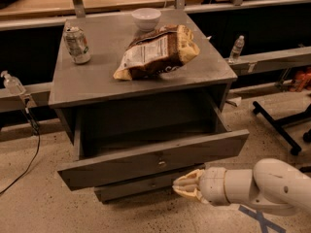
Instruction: Close top drawer
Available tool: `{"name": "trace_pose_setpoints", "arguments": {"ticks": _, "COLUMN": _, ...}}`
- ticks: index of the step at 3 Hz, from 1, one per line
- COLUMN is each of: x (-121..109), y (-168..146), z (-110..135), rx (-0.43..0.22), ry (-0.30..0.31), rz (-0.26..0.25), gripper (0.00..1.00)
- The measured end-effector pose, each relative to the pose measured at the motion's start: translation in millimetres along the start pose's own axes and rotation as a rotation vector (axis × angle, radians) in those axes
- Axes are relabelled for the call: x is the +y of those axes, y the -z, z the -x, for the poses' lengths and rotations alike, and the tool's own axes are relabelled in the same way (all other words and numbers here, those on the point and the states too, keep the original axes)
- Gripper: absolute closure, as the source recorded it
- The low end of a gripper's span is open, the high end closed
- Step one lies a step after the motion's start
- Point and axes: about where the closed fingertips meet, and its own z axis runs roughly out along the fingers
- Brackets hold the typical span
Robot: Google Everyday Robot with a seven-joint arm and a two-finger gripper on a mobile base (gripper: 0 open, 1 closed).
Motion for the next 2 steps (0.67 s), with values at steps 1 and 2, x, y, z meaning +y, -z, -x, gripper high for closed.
{"name": "trace_pose_setpoints", "arguments": {"ticks": 1, "x": -16.2, "y": -24.3, "z": -19.0, "rx": 0.054, "ry": -0.003, "rz": -0.087, "gripper": 0.93}}
{"name": "trace_pose_setpoints", "arguments": {"ticks": 2, "x": -63.6, "y": -53.1, "z": -36.4, "rx": 0.118, "ry": -0.050, "rz": -0.237, "gripper": 1.00}}
